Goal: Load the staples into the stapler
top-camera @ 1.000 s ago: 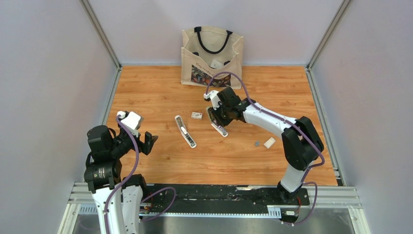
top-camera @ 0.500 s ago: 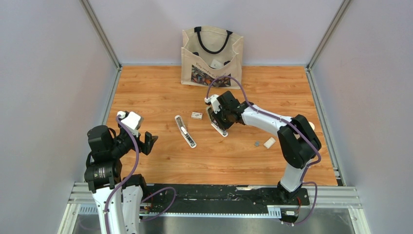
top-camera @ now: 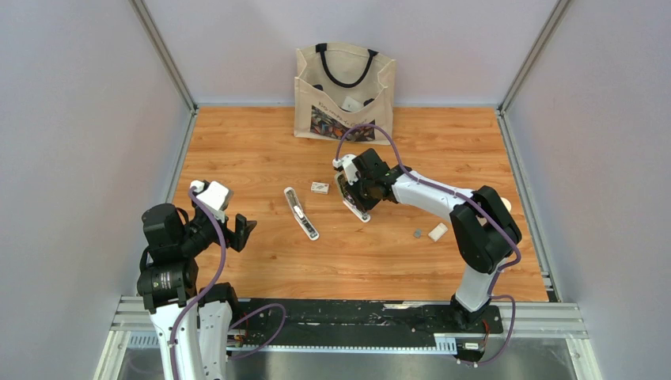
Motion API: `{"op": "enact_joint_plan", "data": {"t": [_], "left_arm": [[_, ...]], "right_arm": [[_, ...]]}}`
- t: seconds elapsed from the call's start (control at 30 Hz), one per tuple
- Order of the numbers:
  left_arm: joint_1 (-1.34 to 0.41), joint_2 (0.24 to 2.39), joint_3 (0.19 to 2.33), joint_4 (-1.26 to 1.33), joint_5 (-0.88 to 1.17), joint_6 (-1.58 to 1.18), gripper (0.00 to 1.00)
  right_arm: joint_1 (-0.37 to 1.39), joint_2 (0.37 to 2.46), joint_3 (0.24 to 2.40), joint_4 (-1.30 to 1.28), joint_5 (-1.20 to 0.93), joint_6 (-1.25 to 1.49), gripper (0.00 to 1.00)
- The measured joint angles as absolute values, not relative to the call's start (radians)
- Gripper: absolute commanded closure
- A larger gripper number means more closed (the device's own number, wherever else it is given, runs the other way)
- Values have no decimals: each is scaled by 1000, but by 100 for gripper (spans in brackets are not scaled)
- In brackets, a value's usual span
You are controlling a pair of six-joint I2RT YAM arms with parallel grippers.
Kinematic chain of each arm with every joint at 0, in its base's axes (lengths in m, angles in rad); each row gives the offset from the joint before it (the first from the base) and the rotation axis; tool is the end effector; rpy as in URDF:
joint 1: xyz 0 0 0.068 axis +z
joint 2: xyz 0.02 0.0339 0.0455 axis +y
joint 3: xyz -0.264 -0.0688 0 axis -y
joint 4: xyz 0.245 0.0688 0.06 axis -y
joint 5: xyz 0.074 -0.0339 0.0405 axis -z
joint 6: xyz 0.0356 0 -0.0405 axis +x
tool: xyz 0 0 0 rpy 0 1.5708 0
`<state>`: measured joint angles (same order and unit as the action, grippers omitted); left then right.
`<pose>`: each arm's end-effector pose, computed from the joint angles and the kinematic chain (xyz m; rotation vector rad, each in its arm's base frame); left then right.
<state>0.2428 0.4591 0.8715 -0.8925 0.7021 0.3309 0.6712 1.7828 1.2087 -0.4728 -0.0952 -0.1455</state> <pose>0.0769 -0.0046 0.3369 0.5054 1.8795 -0.3412 0.2865 0.2319 0.1942 -1.0807 2.4127 0.3058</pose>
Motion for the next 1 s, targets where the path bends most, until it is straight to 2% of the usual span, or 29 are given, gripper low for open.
{"op": "enact_joint_plan", "data": {"t": [1.0], "left_arm": [[244,459,862,-892,702,331,7]], "right_arm": [[671,1780,1196,-470,-109,-142,85]]}}
